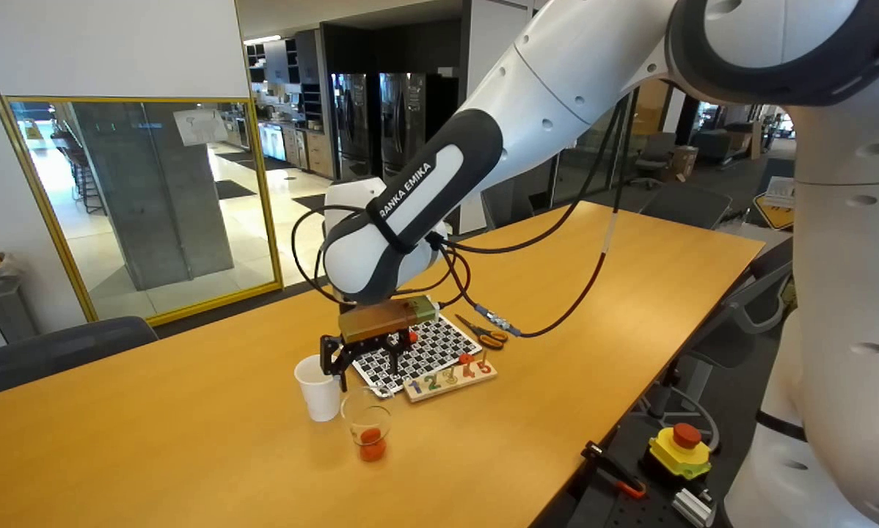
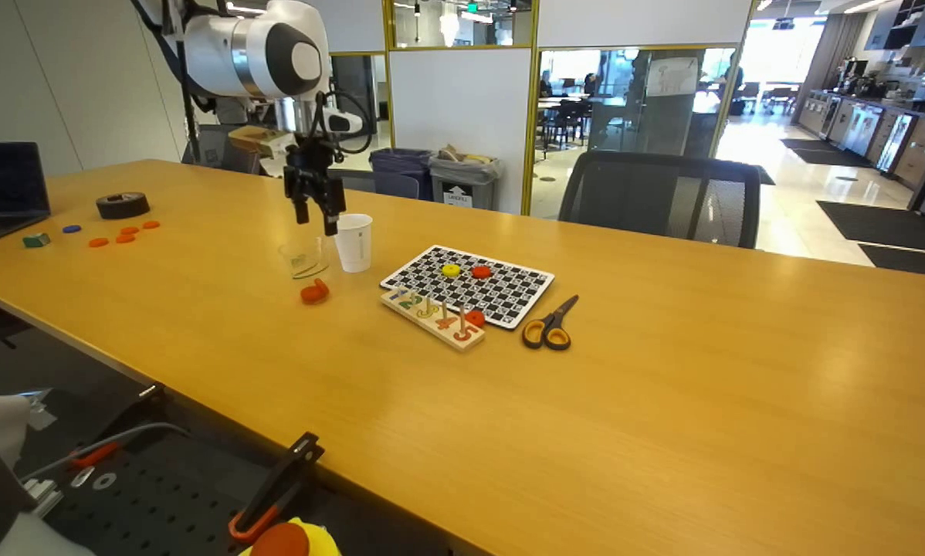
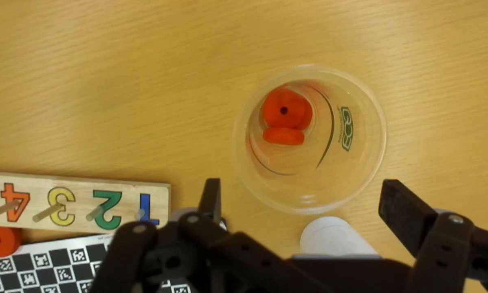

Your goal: Put the orange circles in the transparent cup and the yellow circle in the white cup.

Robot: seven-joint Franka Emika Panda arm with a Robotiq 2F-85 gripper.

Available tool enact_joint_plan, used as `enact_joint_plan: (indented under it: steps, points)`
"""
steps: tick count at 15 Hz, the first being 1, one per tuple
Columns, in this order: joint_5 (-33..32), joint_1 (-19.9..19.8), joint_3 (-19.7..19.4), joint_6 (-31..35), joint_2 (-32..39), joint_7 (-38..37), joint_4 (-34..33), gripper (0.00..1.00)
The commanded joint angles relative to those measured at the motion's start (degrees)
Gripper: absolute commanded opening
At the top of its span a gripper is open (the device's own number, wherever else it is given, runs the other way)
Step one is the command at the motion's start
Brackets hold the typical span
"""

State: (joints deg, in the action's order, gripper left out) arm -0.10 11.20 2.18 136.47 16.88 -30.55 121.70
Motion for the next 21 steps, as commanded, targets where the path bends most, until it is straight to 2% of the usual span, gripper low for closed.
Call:
enact_joint_plan:
  steps: [1,6,13,21]
  points:
    - [-1.1,-1.3,-1.1,-1.2,-2.8,2.8,-2.3,1.0]
    - [-3.9,-3.4,-4.4,2.1,1.0,1.0,-6.2,1.0]
    - [0.9,-6.8,-7.1,7.5,13.2,1.3,-12.4,1.0]
    - [3.9,-6.7,-8.1,12.6,20.3,1.5,-16.7,1.0]
